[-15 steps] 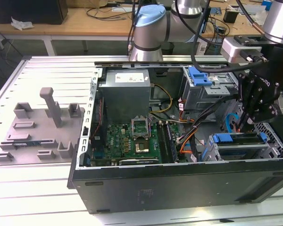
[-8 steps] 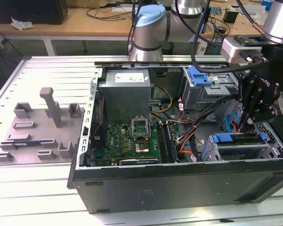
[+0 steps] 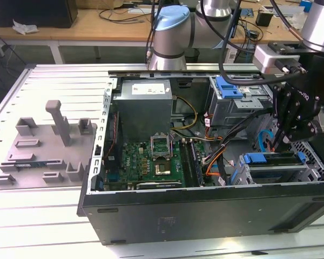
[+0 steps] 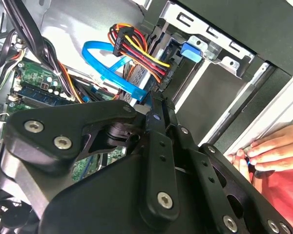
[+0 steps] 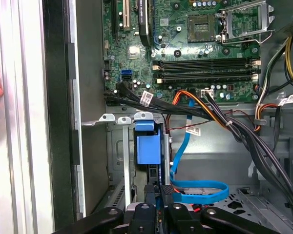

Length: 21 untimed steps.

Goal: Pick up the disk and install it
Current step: 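Insert the second disk wire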

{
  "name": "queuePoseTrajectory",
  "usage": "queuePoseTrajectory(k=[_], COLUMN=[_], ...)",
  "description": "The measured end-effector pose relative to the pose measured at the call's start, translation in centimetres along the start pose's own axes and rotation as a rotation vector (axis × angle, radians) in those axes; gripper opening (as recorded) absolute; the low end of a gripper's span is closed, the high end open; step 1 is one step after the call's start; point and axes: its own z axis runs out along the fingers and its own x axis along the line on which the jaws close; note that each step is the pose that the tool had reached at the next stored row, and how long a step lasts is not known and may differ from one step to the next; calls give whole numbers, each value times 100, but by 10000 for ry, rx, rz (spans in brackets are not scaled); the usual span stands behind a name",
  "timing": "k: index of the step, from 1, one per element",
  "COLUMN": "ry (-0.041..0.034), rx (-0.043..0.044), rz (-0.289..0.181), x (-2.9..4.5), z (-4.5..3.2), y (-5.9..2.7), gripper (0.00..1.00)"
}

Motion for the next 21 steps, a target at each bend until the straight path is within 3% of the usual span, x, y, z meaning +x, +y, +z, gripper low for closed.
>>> queuePoseTrajectory(k=[21], ry=[-14], rx=[-1], rz=[0], x=[0], z=[56], y=[-5], gripper=[16])
